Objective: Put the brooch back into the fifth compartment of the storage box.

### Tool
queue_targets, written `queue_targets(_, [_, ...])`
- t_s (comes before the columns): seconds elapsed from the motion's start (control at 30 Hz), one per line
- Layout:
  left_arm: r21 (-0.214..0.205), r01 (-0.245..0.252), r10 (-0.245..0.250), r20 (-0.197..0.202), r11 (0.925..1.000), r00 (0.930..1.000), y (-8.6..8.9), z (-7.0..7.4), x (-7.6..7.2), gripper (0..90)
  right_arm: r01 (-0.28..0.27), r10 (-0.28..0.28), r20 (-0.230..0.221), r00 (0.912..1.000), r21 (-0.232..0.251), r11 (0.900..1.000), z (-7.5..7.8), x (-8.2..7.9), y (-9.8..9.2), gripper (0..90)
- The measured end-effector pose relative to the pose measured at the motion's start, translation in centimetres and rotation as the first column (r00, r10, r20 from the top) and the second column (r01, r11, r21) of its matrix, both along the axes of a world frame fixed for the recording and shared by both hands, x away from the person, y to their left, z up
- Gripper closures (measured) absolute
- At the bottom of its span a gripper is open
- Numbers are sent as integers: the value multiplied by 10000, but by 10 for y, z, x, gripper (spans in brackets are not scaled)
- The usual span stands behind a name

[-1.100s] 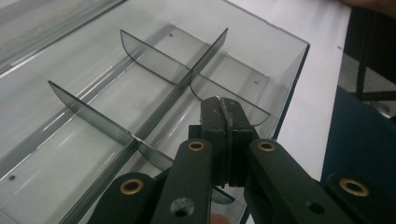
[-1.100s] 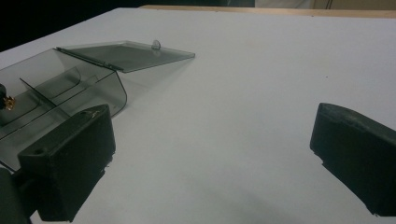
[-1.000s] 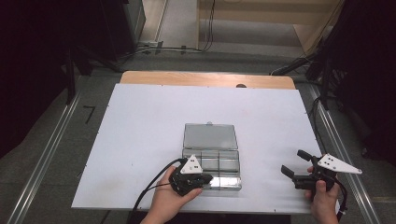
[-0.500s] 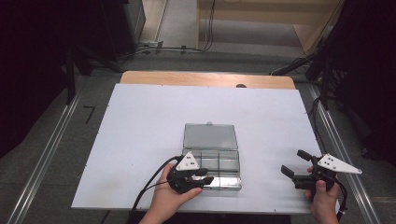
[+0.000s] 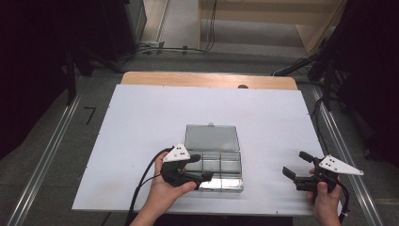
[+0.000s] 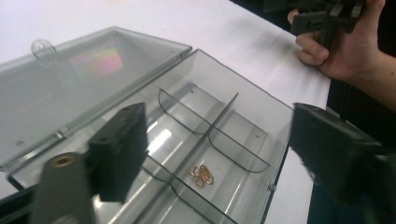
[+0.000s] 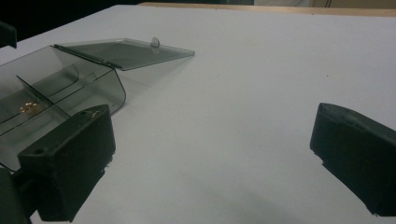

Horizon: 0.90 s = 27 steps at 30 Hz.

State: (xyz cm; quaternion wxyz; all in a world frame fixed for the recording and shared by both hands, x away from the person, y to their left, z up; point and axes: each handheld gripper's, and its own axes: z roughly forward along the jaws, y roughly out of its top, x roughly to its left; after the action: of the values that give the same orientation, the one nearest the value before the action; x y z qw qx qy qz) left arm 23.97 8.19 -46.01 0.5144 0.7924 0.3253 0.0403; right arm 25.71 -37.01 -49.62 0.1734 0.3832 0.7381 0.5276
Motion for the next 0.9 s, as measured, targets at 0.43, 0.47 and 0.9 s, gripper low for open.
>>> queue_targets(0.43, [-346, -98, 99, 25, 9994, 9999, 6, 10, 18, 4, 4, -4, 31, 10000, -95, 10000, 0, 0, 0, 0])
queue_targets(0.47, [-333, -132, 133, 42, 9994, 9999, 7, 10, 20, 0, 11, -11, 20, 10000, -86, 10000, 0, 0, 0, 0])
queue_targets(0.9, [-695, -554, 552, -48, 9960, 9985, 20, 14, 50, 0, 5, -5, 2, 10000, -76, 10000, 0, -1, 0, 0])
